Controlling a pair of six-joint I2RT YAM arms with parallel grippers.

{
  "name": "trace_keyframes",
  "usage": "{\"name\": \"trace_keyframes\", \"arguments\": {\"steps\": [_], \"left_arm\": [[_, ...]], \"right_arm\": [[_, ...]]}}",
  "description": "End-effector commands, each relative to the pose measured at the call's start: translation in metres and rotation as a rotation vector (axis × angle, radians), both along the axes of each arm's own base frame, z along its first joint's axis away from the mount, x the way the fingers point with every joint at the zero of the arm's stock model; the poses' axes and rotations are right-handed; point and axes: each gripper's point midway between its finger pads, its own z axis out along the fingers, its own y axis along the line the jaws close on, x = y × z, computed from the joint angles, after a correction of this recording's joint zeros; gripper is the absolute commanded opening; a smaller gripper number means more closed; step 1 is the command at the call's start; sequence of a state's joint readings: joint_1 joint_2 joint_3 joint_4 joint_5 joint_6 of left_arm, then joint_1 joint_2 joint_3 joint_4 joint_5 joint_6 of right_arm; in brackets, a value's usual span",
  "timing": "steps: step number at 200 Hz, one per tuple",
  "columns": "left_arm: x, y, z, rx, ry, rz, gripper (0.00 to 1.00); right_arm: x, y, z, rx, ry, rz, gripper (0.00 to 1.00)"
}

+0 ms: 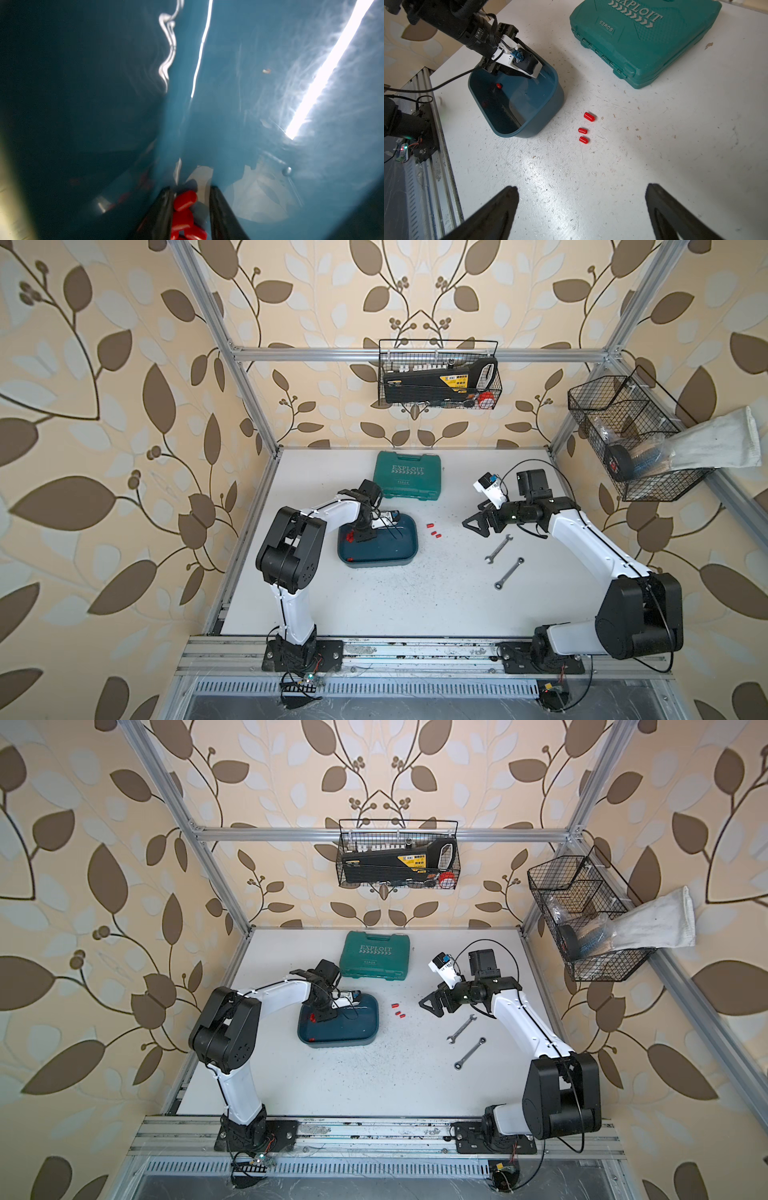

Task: Take the screw protection sleeves out of the storage box
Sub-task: Pick up the screw protection sleeve from the storage box.

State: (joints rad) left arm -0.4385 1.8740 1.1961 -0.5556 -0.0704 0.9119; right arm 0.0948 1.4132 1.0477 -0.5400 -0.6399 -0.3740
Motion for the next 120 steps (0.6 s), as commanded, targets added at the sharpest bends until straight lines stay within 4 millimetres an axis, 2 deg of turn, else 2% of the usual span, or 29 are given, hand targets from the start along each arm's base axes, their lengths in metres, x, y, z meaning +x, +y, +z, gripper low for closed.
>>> {"name": "trace_keyframes", "arguments": {"steps": [1,34,75,120], "left_arm": [[-0.011,0.005,-0.018,0.013,0.04,-0.002,0.31],[-0.017,0.0,-0.014,-0.024,0.062,0.017,0.18],[-0.021,-0.008,0.007,-0.093,0.064,0.05,0.02],[-0.026,-0.015,0.03,-0.158,0.073,0.075,0.0]], "right_arm": [[-0.007,0.0,0.001,0.018,0.01,0.005,0.99],[-0.007,0.0,0.0,0.018,0.011,0.004,0.99],[-0.007,0.0,0.0,0.018,0.012,0.004,0.99],[-0.007,0.0,0.0,0.019,0.011,0.005,0.99]]}}
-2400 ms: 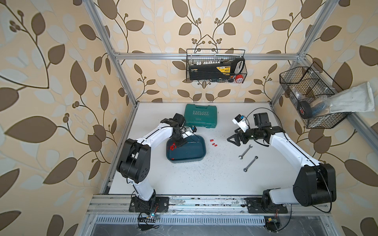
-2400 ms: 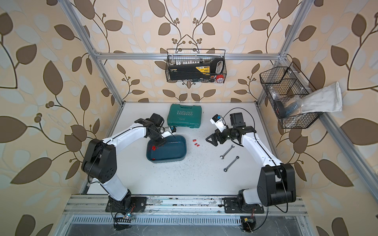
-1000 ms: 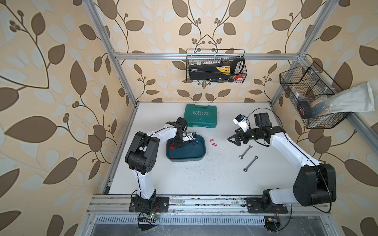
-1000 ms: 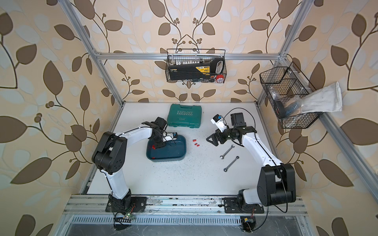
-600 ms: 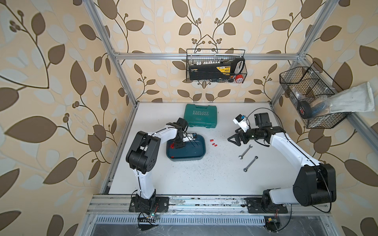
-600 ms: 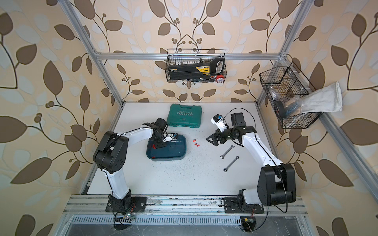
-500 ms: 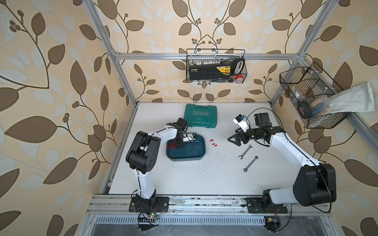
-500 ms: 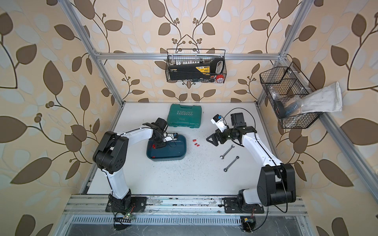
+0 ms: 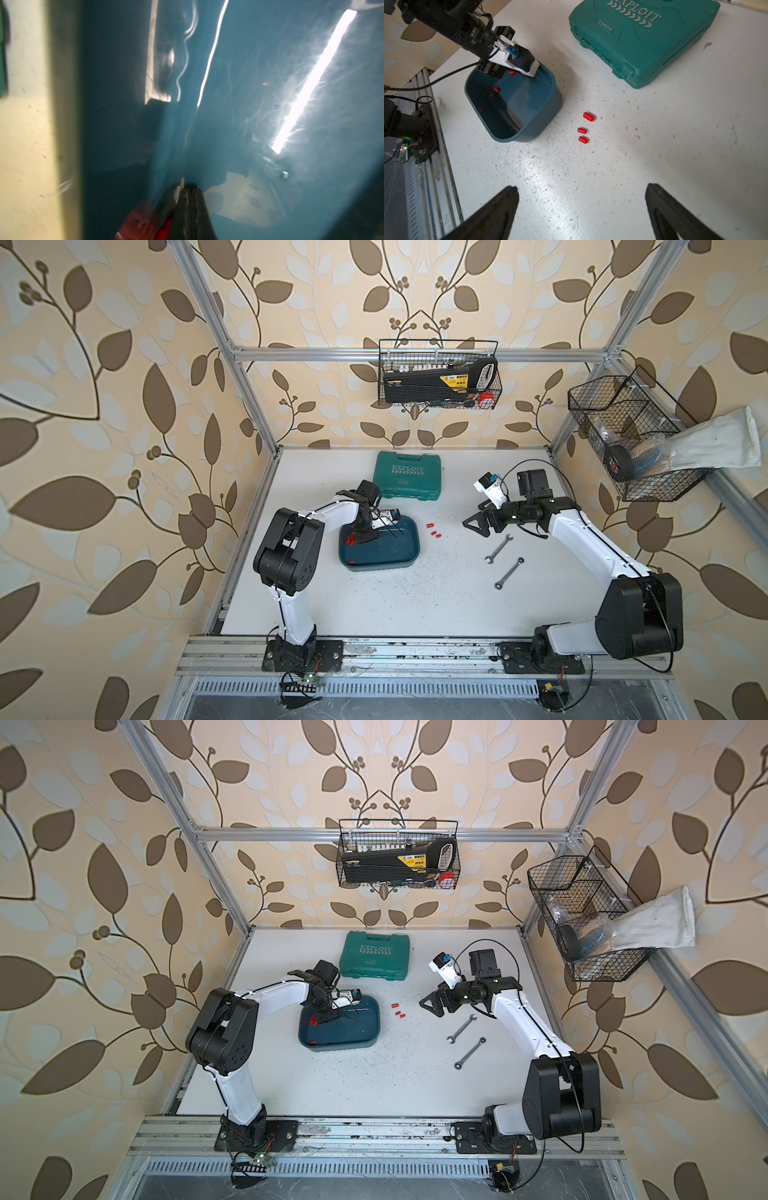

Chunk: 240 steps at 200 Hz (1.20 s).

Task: Take the screw protection sleeves out of the storage box
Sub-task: Pick up the screw protection sleeve from the storage box, then place the screw protection sleeve at the center of the board.

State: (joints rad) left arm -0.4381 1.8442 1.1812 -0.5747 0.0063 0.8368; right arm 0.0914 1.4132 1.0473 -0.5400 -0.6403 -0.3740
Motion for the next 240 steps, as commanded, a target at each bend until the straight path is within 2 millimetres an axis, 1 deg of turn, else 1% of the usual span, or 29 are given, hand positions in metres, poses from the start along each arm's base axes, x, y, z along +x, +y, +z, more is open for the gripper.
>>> {"name": "trace_keyframes", "arguments": {"steps": [1,28,52,62,70,86,103,113,129,148,162,186,203,213,228,240], "left_arm": [[-0.014,-0.007,0.025,-0.078,0.029,0.021,0.0],[-0.019,-0.01,0.036,-0.109,0.039,0.033,0.0],[-0.022,-0.012,0.042,-0.13,0.048,0.041,0.0],[-0.024,-0.016,0.048,-0.153,0.06,0.044,0.0],[-0.024,-0.021,0.056,-0.182,0.067,0.051,0.0],[-0.025,-0.036,0.084,-0.279,0.085,0.061,0.0],[-0.027,-0.057,0.117,-0.404,0.119,0.06,0.0],[-0.028,-0.07,0.133,-0.467,0.144,0.054,0.0],[-0.028,-0.089,0.149,-0.525,0.162,0.027,0.0],[-0.026,-0.114,0.161,-0.572,0.161,-0.009,0.0],[-0.024,-0.133,0.164,-0.596,0.165,-0.029,0.0],[-0.022,-0.168,0.155,-0.588,0.183,-0.073,0.0],[-0.017,-0.187,0.135,-0.553,0.192,-0.086,0.0],[-0.012,-0.195,0.123,-0.536,0.198,-0.084,0.0],[-0.002,-0.203,0.106,-0.508,0.204,-0.07,0.0],[0.005,-0.208,0.093,-0.492,0.206,-0.056,0.0]], "right_arm": [[-0.007,0.002,0.001,0.019,0.01,0.009,0.99],[-0.007,0.002,0.0,0.019,0.011,0.009,0.99],[-0.007,0.001,0.001,0.019,0.011,0.007,0.99],[-0.007,0.002,0.0,0.019,0.012,0.007,0.99],[-0.007,0.002,0.0,0.019,0.011,0.008,0.99],[-0.007,0.001,0.0,0.017,0.01,0.006,0.99],[-0.006,0.0,0.0,0.013,0.009,0.002,0.99],[-0.005,-0.001,0.001,0.015,0.006,-0.002,0.99],[-0.005,-0.003,0.004,0.018,-0.002,-0.011,0.99],[-0.002,-0.01,0.009,0.026,-0.015,-0.039,0.99],[0.002,-0.02,0.011,0.027,-0.02,-0.079,0.99],[0.012,-0.044,0.015,0.019,-0.028,-0.183,0.99],[0.017,-0.065,0.018,0.012,-0.037,-0.265,0.99],[0.019,-0.074,0.019,0.01,-0.043,-0.302,0.99],[0.02,-0.083,0.022,0.005,-0.052,-0.335,0.99],[0.021,-0.086,0.024,-0.003,-0.062,-0.347,0.99]]}}
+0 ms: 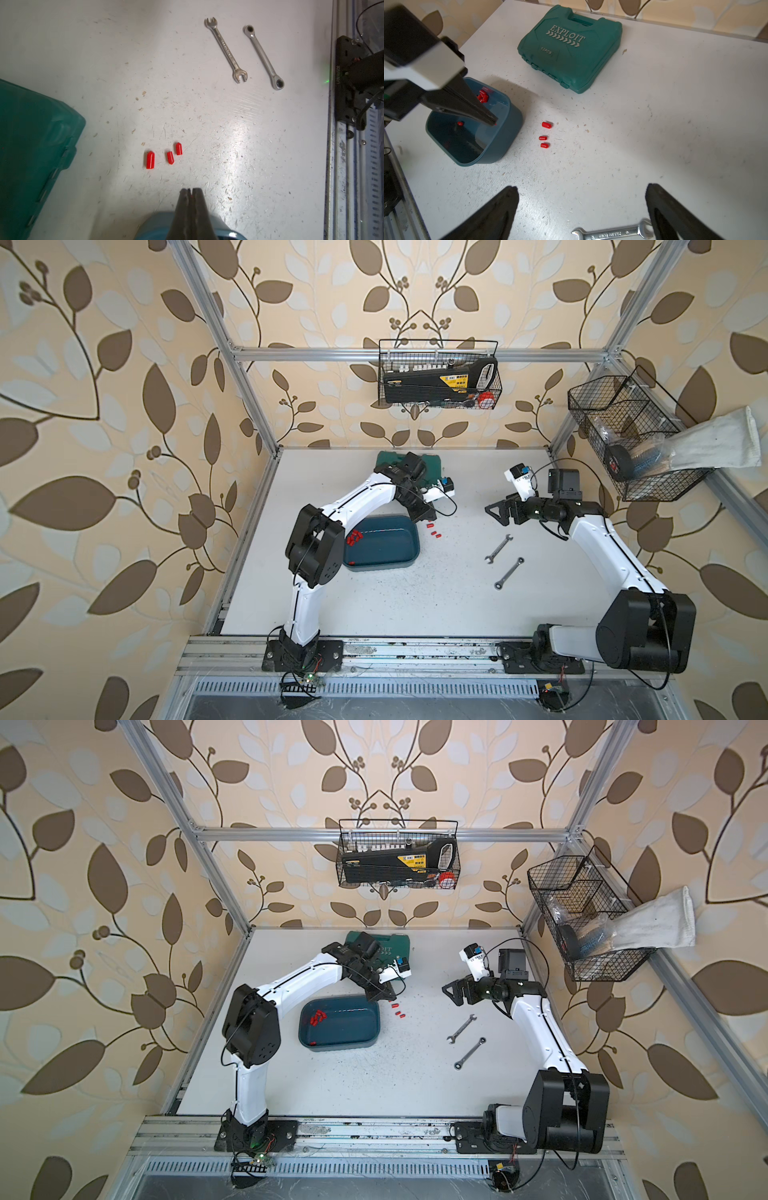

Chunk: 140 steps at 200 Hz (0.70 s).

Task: Take the screw protection sleeves out of the storage box
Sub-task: Place the screw protection sleeve at the center of the board.

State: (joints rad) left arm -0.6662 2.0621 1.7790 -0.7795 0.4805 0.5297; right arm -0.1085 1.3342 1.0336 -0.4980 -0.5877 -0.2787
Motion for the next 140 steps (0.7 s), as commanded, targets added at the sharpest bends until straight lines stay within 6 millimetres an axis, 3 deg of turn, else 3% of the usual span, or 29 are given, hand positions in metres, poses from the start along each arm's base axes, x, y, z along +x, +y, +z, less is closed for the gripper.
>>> {"name": "trace_keyframes", "arguments": {"steps": [1,29,67,99,140], "left_arm": [[0.017,-0.008,-0.014,0.022,0.006,0.039,0.0],[0.027,-0.017,-0.042,0.063,0.013,0.047,0.01],[0.039,-0.021,-0.07,0.117,-0.009,0.049,0.09],[0.04,-0.023,-0.077,0.131,-0.002,0.042,0.18],[0.039,-0.023,-0.072,0.131,-0.002,0.035,0.24]], "right_arm": [[-0.001,-0.009,0.001,-0.01,-0.007,-0.054,0.99],[-0.001,-0.009,0.003,-0.004,-0.012,-0.054,0.99],[-0.002,-0.006,0.003,0.013,-0.007,-0.042,0.99],[-0.003,-0.005,0.003,0.021,-0.005,-0.038,0.99],[-0.002,-0.004,0.003,0.026,-0.002,-0.038,0.99]]}}
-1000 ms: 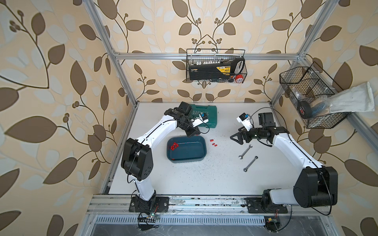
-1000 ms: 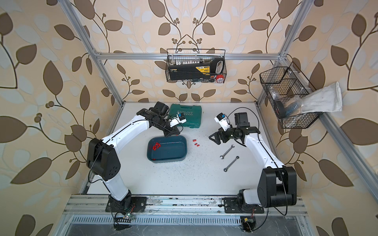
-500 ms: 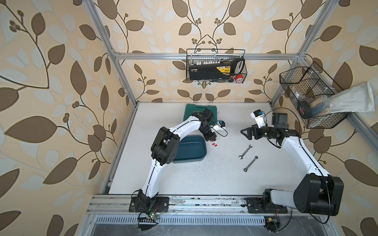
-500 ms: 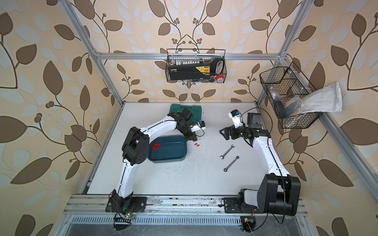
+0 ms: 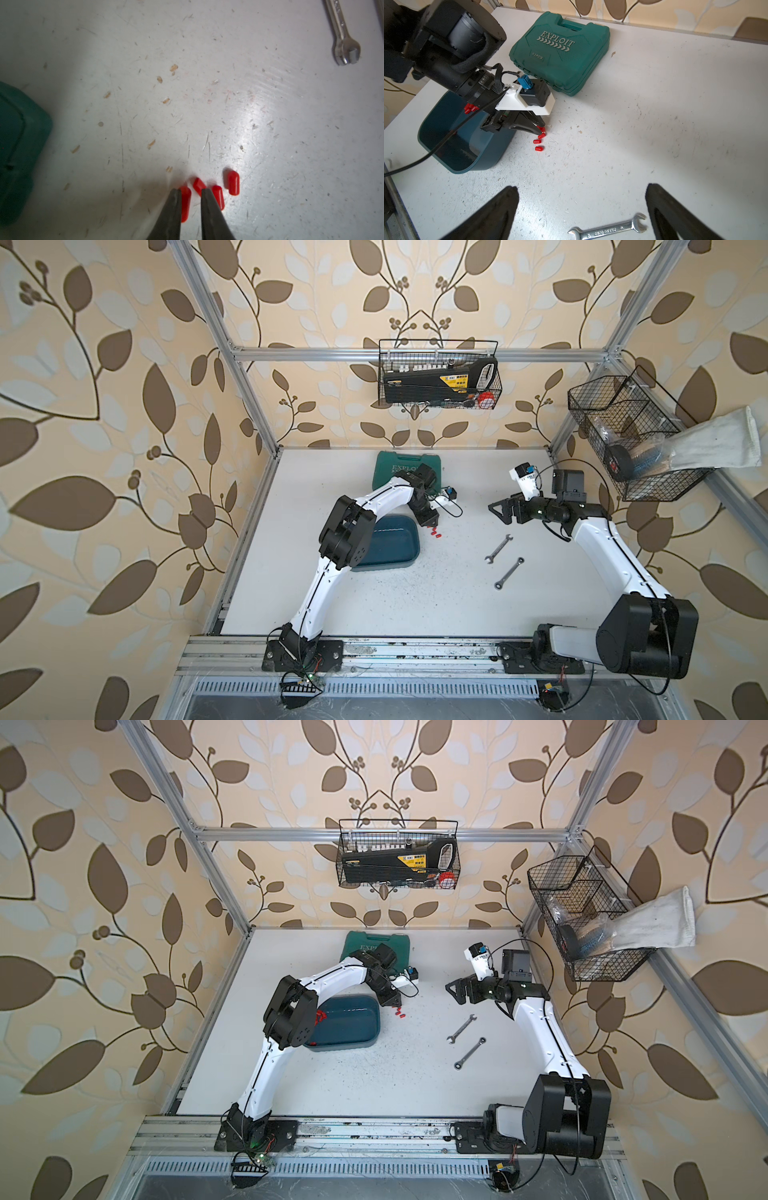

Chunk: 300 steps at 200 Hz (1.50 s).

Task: Take the screw protection sleeves out of the storage box
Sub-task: Place the screw protection sleeve at the center of the board, then pick up the screw protection sleeve from the storage box.

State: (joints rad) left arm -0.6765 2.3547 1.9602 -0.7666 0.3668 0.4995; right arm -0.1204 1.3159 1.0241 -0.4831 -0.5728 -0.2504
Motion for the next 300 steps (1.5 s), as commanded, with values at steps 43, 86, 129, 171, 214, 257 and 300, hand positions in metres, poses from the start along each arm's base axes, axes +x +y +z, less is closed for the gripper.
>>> {"name": "trace_keyframes", "arguments": {"steps": [43,86,129,171,214,257,300], "left_arm": [[-0.008,0.003,0.059,-0.035,-0.07,-0.029,0.3],[-0.036,0.05,0.087,0.004,-0.073,-0.027,0.35],[-0.06,0.137,0.09,0.111,-0.094,0.036,0.41],[-0.075,0.201,0.075,0.238,-0.175,0.034,0.48],[-0.074,0.219,0.052,0.341,-0.246,-0.065,0.51],[-0.059,0.219,0.032,0.398,-0.265,-0.153,0.5],[-0.045,0.224,0.014,0.47,-0.273,-0.212,0.43]], "right_arm": [[-0.004,0.004,0.001,0.026,-0.002,0.012,0.99],[-0.011,0.017,0.01,0.078,-0.022,0.08,0.99],[-0.023,0.051,0.013,0.095,-0.035,0.217,0.99],[-0.025,0.062,0.004,0.099,-0.003,0.256,0.99],[-0.025,0.064,0.004,0.097,-0.002,0.261,0.99],[-0.026,0.063,0.005,0.09,-0.009,0.262,0.99],[-0.026,0.062,0.005,0.084,-0.01,0.261,0.99]]}}
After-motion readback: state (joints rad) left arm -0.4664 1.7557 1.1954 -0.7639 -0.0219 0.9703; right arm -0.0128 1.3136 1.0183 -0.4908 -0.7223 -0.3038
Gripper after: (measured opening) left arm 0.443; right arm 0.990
